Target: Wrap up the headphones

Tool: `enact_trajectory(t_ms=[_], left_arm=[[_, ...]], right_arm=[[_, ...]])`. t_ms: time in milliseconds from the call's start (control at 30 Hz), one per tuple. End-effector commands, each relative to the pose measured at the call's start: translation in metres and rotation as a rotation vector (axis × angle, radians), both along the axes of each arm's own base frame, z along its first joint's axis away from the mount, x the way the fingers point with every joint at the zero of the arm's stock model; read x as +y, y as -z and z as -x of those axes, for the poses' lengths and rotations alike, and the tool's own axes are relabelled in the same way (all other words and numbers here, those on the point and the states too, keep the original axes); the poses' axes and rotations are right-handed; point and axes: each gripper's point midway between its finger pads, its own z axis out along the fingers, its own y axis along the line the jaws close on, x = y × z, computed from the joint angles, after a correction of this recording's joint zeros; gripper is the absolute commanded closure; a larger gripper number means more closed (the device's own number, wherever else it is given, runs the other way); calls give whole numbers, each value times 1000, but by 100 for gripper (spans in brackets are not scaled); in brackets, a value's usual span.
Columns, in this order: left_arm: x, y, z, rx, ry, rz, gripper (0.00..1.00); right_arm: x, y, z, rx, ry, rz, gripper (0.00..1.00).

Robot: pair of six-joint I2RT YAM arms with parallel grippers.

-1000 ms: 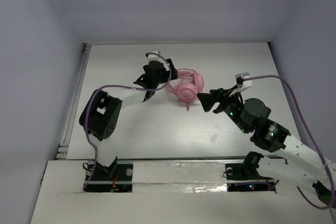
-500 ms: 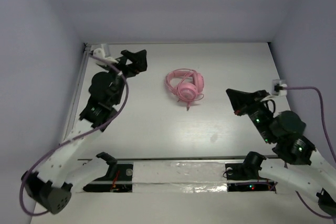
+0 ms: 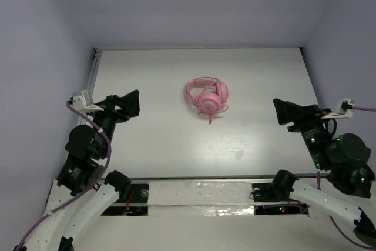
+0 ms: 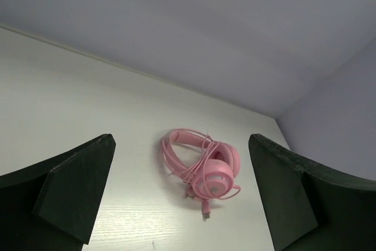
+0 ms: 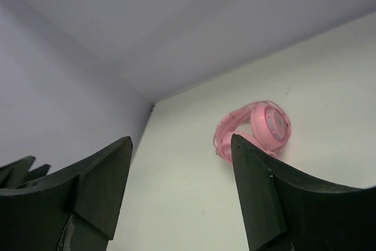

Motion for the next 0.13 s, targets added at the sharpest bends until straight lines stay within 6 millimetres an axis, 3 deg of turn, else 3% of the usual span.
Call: enact_trajectory(t_ms=[0,100], left_arm=[[2,19,-2,41,-9,-64,1],[3,26,-5,57,-20,-86,1]], right_arm=[[11,23,-9,79,9,25,26],[19,24,-14,91,7,39,26]])
